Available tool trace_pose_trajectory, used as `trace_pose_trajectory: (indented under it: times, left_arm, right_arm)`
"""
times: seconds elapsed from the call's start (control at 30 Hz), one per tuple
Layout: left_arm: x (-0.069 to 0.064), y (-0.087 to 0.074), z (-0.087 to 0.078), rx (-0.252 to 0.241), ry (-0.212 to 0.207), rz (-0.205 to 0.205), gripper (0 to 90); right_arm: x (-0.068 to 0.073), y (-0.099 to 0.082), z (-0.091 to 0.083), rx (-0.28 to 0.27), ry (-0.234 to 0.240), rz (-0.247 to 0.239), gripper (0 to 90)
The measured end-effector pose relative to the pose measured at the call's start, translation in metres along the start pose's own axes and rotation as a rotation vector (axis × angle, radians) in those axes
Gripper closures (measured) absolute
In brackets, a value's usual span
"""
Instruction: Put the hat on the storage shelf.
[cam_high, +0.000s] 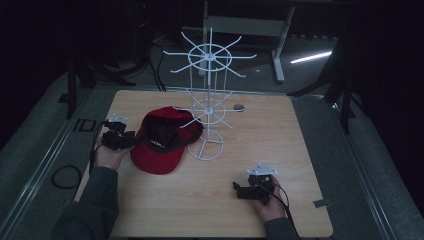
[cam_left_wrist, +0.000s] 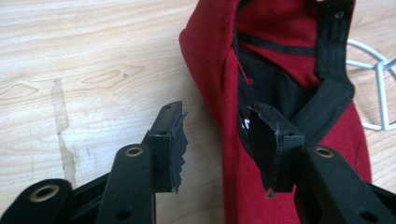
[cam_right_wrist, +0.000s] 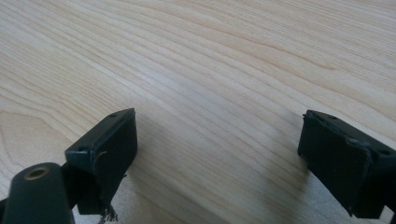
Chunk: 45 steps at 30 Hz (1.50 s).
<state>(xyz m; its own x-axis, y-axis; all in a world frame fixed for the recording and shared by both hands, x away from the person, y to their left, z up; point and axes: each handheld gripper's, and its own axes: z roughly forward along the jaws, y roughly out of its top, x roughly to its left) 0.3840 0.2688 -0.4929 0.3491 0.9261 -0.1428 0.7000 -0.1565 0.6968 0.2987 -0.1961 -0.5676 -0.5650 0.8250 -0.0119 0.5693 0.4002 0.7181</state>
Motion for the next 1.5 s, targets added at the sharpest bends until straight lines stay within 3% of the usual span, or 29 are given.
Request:
trace_pose_trajectory:
  times: [0.17, 0.23, 0.27, 0.4, 0.63, 0.77, 1.0, 1.5]
  left_arm:
    - [0.001, 0.002, 0.009, 0.02, -0.041, -0.009, 63.2]
    - [0.001, 0.001, 0.012, 0.026, -0.059, -0.005, 68.8]
    - [0.001, 0.001, 0.013, 0.03, -0.065, -0.009, 76.7]
    - [0.001, 0.001, 0.01, 0.0, -0.126, -0.044, 82.8]
    - [0.004, -0.001, 0.001, -0.025, -0.155, -0.072, 84.5]
    - [0.008, -0.002, -0.005, -0.042, -0.172, -0.111, 84.6]
    - [0.012, 0.003, -0.02, -0.084, -0.149, -0.145, 84.6]
    - [0.017, 0.023, -0.061, -0.2, -0.102, -0.17, 84.5]
  right_arm:
    - [0.0, 0.0, 0.0, 0.0, 0.0, 0.0, 11.7]
    - [0.0, 0.0, 0.0, 0.0, 0.0, 0.0, 11.7]
    - [0.0, 0.0, 0.0, 0.0, 0.0, 0.0, 11.7]
    - [0.0, 0.0, 0.0, 0.0, 0.0, 0.0, 11.7]
    - [0.0, 0.0, 0.0, 0.0, 0.0, 0.0, 11.7]
    - [0.0, 0.0, 0.0, 0.0, 0.0, 0.0, 11.7]
    - [0.0, 0.0, 0.0, 0.0, 0.0, 0.0, 11.7]
    - [0.0, 0.0, 0.0, 0.0, 0.0, 0.0, 11.7]
